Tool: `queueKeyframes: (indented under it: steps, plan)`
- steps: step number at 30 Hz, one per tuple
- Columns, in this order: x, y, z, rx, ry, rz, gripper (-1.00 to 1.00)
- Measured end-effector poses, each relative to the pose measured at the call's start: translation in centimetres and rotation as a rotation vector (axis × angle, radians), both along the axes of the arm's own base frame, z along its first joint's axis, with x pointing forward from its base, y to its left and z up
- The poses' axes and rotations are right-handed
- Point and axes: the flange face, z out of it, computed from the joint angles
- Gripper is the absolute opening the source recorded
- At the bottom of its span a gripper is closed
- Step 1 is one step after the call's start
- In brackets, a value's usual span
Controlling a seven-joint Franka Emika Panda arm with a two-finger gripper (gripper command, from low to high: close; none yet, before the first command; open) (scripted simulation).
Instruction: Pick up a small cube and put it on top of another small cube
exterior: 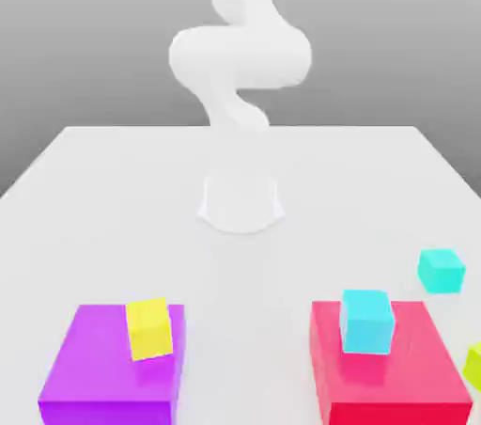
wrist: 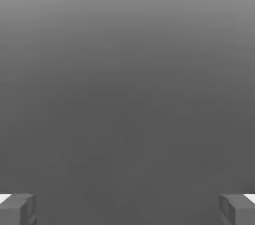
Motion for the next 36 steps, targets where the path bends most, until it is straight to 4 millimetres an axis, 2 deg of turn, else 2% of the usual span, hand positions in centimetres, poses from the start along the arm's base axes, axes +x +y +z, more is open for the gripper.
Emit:
queueKeyframes:
  steps: [4,8,12,15,21,25,29,33,34,36]
  plan:
    - [4.7,3.9,-5.1,-0.113,0.091,0.22,0.0]
    - [8.1,8.3,-10.7,-0.218,0.169,0.44,0.0]
    - [10.3,13.1,-16.9,-0.319,0.239,0.667,0.0]
    - [11.1,16.7,-21.8,-0.392,0.287,0.841,0.0]
    - [10.2,24.7,-32.3,-0.533,0.367,1.217,0.0]
    - [8.7,28.0,-39.5,-0.614,0.419,1.446,0.0]
    - [5.9,31.3,-46.9,-0.69,0.464,1.691,0.0]
    - [5.2,32.0,-53.1,-0.705,0.472,1.747,0.0]
    - [5.1,32.0,-54.3,-0.705,0.472,1.749,-1.0]
    - [5.1,32.0,-54.3,-0.705,0.473,1.749,-1.0]
